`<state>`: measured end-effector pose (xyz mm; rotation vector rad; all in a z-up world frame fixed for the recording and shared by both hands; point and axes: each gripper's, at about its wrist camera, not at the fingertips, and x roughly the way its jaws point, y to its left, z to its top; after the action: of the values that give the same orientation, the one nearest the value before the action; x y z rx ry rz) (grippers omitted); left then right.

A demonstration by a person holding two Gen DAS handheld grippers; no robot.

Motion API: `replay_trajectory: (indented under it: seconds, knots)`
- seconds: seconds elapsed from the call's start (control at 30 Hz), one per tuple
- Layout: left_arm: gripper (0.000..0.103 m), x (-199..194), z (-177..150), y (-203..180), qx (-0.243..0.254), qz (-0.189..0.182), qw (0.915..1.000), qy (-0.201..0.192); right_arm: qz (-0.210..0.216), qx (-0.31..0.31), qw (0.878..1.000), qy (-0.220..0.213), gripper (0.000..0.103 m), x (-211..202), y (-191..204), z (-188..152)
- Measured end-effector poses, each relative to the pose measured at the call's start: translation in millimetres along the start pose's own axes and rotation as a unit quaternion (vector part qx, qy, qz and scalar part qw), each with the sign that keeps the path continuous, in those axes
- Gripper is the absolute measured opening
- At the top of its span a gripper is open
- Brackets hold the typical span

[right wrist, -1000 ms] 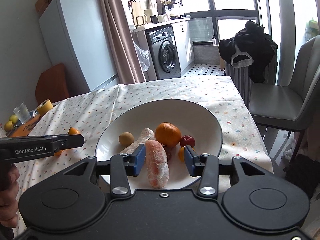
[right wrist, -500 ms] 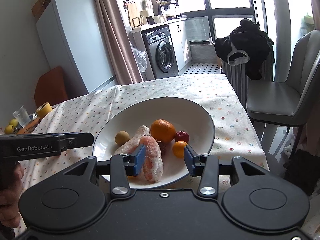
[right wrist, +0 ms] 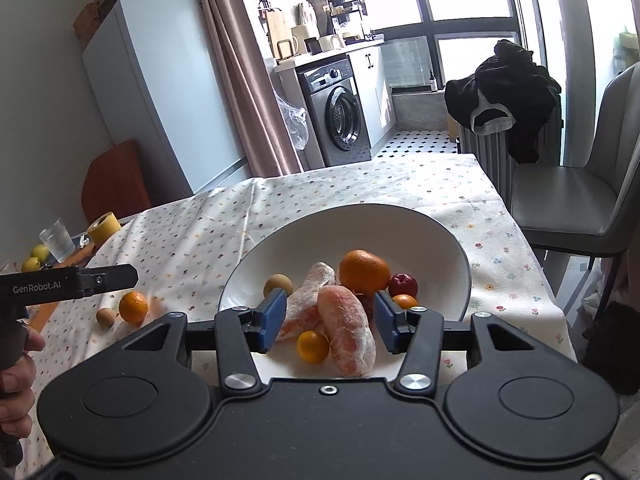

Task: Organize fruits
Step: 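Lower both fruits into the white bowl and open both grippers, then move both open grippers back from the bowl toward the remaining fruit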

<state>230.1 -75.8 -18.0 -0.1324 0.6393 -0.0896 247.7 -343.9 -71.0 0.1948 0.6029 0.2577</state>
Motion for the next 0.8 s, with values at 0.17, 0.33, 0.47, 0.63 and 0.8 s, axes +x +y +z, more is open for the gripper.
replay_trajectory:
  seconds: [0.17, 0.33, 0.47, 0.63, 0.8]
  knots:
    - [0.083, -4, -2, 17, -0.005, 0.012, 0.9999, 0.001, -0.002, -0.001, 1.0, -0.001, 0.055, 4, 13, 0]
    - [0.087, -6, -5, 31, 0.005, 0.016, 0.9999, 0.002, 0.008, -0.006, 1.0, -0.01, 0.066, 8, 33, 0]
    - [0.088, -6, -3, 42, 0.007, 0.03, 0.9995, 0.0, 0.028, -0.018, 0.999, -0.013, 0.073, 13, 52, 0]
    - [0.089, -8, -4, 58, 0.002, 0.047, 0.9989, -0.003, 0.042, -0.034, 0.999, -0.008, 0.077, 22, 74, 0]
    - [0.089, -9, -6, 75, -0.012, 0.061, 0.9981, 0.001, 0.059, -0.047, 0.997, 0.0, 0.081, 29, 90, -1]
